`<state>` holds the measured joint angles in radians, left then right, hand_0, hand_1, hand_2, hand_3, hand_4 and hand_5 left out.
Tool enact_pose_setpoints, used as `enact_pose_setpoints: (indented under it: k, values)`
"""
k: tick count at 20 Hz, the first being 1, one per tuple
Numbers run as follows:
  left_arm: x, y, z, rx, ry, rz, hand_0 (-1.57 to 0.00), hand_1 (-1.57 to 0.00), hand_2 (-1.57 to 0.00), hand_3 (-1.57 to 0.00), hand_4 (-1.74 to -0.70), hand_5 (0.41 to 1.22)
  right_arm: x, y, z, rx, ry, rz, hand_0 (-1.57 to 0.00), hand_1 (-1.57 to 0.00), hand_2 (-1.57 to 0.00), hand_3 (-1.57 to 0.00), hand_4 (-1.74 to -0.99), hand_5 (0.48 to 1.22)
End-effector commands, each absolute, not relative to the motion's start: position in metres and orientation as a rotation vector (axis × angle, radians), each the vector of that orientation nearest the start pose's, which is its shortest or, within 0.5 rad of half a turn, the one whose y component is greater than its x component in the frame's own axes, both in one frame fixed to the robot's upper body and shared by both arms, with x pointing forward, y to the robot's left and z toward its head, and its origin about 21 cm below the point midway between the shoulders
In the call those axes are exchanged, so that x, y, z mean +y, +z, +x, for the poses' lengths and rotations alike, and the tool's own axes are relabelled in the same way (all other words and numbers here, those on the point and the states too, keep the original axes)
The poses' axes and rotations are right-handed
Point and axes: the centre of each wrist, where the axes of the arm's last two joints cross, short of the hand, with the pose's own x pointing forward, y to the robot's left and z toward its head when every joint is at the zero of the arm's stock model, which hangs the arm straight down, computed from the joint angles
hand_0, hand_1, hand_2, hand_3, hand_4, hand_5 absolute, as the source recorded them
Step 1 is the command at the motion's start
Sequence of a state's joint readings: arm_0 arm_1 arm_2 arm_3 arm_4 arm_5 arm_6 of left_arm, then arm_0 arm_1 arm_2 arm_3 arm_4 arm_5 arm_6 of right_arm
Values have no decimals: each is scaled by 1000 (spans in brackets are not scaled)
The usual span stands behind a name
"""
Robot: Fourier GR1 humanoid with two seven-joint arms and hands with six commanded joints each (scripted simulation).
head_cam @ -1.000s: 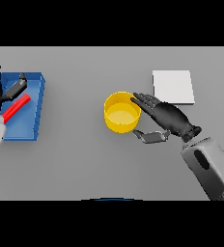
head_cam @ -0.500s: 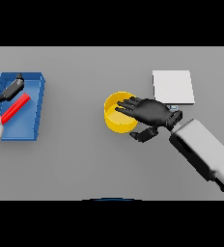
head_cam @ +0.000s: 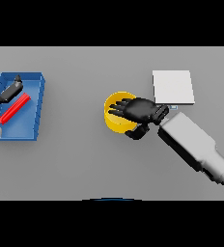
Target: Pick up the red beaker and tilt it to pour out 1 green nut into yellow bowl. Pick up the yellow bowl and place it on the metallic measuring scale.
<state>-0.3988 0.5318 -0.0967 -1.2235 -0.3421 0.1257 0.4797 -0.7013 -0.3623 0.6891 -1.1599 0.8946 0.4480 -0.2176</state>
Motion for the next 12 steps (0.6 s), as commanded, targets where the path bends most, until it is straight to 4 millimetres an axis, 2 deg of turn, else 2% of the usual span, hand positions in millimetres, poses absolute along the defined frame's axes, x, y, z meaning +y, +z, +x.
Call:
enact_pose_setpoints:
  k: [1, 8, 10, 11, 12]
  values:
    - [327, 76, 344, -1113, -434, 850, 1, 1, 1, 1, -744, 698, -127, 59, 356, -1230, 2149, -372, 1, 1, 1, 1, -1261, 736]
    - [328, 77, 346, -1109, -425, 852, 1, 1, 1, 1, -745, 699, -125, 48, 360, -1121, 2137, -341, 1, 1, -23, -72, -1289, 758]
    - [330, 77, 347, -1105, -428, 855, 1, 1, 1, 1, -750, 701, -123, 48, 361, -1090, 2114, -342, -26, -36, -71, -141, -1302, 805]
    - [330, 74, 344, -1108, -426, 848, 1, 1, 1, 1, -752, 701, -122, 47, 360, -1085, 2118, -342, -161, -135, -147, -182, -1321, 839]
    - [329, 74, 344, -1105, -430, 847, 1, 1, 1, 1, -754, 700, -124, 50, 361, -1086, 2129, -328, -443, -422, -375, -236, -1351, 915]
